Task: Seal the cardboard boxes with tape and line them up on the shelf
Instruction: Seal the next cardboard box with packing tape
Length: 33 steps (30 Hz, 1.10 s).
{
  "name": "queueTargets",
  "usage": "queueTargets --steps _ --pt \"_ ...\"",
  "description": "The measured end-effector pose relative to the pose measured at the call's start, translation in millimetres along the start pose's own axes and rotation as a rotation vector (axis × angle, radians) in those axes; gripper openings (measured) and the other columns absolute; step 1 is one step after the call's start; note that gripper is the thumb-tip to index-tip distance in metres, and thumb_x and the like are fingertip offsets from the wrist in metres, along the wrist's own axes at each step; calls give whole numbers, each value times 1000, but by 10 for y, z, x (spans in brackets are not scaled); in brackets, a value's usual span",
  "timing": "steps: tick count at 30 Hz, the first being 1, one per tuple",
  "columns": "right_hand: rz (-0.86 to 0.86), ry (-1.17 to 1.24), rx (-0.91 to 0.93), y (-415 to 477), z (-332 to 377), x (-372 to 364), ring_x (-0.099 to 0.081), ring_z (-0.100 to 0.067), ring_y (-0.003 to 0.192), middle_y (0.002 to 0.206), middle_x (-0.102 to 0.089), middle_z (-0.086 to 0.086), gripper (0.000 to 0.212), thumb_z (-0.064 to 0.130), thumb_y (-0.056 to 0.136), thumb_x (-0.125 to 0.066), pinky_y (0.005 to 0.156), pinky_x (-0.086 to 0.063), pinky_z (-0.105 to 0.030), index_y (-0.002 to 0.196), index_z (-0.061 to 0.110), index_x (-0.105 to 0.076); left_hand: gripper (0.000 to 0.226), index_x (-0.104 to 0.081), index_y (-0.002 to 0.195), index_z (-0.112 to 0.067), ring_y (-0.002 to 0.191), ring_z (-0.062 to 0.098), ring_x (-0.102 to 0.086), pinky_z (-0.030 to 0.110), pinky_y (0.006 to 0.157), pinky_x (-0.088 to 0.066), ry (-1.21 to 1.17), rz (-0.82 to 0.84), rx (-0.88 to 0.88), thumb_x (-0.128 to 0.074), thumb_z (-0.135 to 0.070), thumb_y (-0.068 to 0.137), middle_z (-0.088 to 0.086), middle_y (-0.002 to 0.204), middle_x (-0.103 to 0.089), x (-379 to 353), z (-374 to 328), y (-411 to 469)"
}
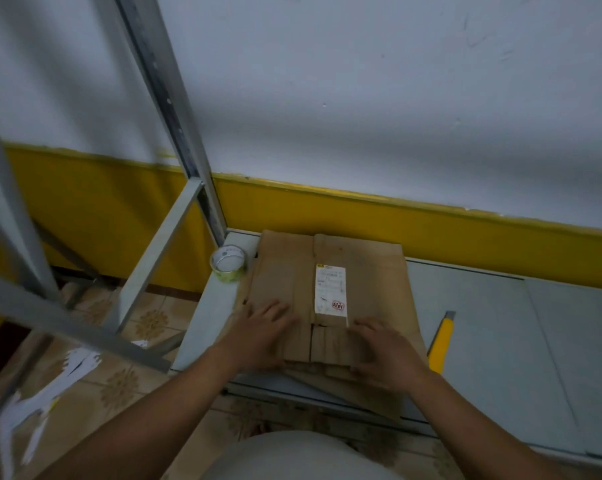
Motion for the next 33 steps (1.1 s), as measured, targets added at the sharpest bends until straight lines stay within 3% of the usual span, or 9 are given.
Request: queueTargets --steps 4,8,12,16,19,23,25,30,33 --pt "-22 9 50 -75 -5 86 -43 -12 140 151 -49 12 60 50 93 -69 109 -35 -26 148 32 -52 95 -32 161 -44 160 15 -16 53 129 -8 -201 -10 1 -76 -69 81 -12 172 -23 33 139 -33" --pt "-207 15 102 -143 9 230 -66 -11 100 113 -73 9 26 41 105 -52 73 -42 -20 121 30 -70 72 -50 145 -47 144 8 -39 33 120 -33 -429 -23 26 -80 -65 81 -20 156 -45 198 211 -95" --pt "-400 74 31 -116 -66 390 -69 -21 89 103 -74 1 25 30 107 -51 70 -41 -27 113 22 -73 59 -52 140 -50 138 4 -46 38 117 -42 -447 -112 6 -66 -73 87 -22 149 -51 341 190 -185" --pt "-684 137 39 -182 -19 721 -67 -30 64 78 -72 -5 36 37 105 -45 56 -38 -29 99 14 -72 72 -36 156 -48 153 11 -27 42 126 -28 -375 -243 -34 -63 -69 93 -19 164 -31 548 77 -278" --pt "-804 170 71 -278 76 1008 -62 -30 56 71 -67 -5 42 41 105 -39 50 -46 -34 98 14 -70 82 -29 161 -42 156 18 -23 51 123 -34 -352 -400 4 -75 -41 93 -14 168 -23 771 32 -325" --pt "-924 161 100 -447 255 1367 -56 -23 52 69 -61 1 37 38 106 -41 49 -43 -33 99 14 -69 95 -17 165 -40 159 22 -16 44 119 -40 -504 -520 158 -65 -6 91 -8 174 -11 1132 -14 -414" --pt "-960 159 108 -506 367 1517 -54 -17 54 72 -56 7 33 34 106 -43 51 -41 -29 101 14 -69 88 -13 167 -38 159 23 -18 40 122 -30 -577 -493 180 -60 -11 98 -4 175 -12 1269 -66 -445" --pt "-955 173 81 -551 568 1788 -58 -12 70 89 -67 3 31 32 108 -43 61 -40 -18 109 16 -70 52 -30 160 -46 139 22 -48 30 105 -44 -841 -431 92 -44 -29 113 -1 159 -43 1560 -375 -544" --pt "-925 188 122 -566 707 1973 -61 -11 84 99 -68 4 29 30 109 -44 69 -40 -13 115 18 -70 28 -60 130 -55 115 33 -65 56 99 -52 -1031 -380 163 -41 -51 110 18 123 -68 1655 -419 -605"
Point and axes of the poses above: each hand's wrist, its own y-axis towards the middle knuckle, its own x-axis out of the back of the hand, z = x × y, the point moved 6 cm from there along y, towards the middle knuckle
